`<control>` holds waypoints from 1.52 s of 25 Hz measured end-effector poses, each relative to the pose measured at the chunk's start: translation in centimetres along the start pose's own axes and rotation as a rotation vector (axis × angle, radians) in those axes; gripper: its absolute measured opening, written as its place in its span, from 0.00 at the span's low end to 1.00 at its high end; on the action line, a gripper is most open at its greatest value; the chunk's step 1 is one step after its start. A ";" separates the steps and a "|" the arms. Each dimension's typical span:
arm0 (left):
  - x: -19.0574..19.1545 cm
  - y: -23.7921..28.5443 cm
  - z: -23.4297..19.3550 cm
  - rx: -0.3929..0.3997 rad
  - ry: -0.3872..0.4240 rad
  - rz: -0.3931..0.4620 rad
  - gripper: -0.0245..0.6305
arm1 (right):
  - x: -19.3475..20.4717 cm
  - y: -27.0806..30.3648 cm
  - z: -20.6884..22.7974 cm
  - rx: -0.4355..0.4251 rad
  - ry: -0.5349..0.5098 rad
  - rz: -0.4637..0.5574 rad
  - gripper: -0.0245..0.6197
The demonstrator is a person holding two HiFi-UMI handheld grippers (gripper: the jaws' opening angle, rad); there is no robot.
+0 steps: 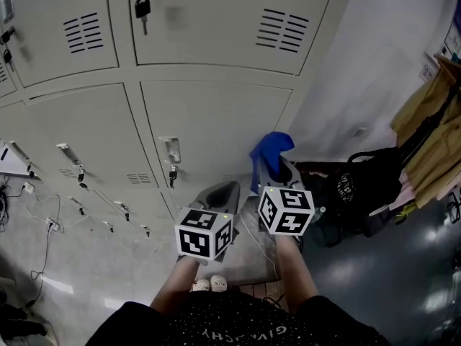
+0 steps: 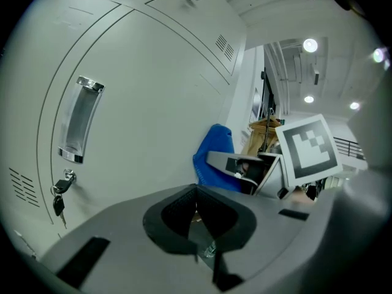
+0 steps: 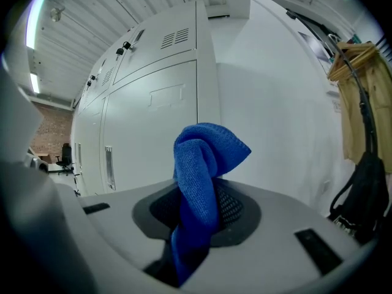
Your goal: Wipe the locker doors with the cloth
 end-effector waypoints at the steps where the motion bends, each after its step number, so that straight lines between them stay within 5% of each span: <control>1: 0.0 -0.1 -0.1 -0.004 0.000 0.001 0.05 | 0.0 0.0 -0.1 0.003 0.000 -0.001 0.18; 5: 0.1 -0.8 -0.9 -0.029 -0.010 0.006 0.05 | 0.2 0.0 -1.3 -0.029 -0.008 -0.004 0.18; 21: 1.2 -7.9 -9.6 -0.279 -0.081 0.041 0.05 | 4.1 4.0 -15.9 -0.401 -0.093 -0.096 0.18; 29: 2.1 -8.8 -13.0 -0.339 -0.079 0.028 0.05 | 6.3 7.0 -18.1 -0.405 -0.105 -0.166 0.18; 38: 2.9 -7.8 -13.1 -0.315 -0.091 -0.003 0.05 | 6.0 7.5 -16.7 -0.369 -0.071 -0.165 0.18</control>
Point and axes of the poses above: the fingertips, and each gripper's own axes: y forward along the fingers, z to its right, x out of its underside, the point moved 3 cm from there along -y, backward along the fingers, and after that the axes turned 7 degrees about -x, right-handed, at the moved point
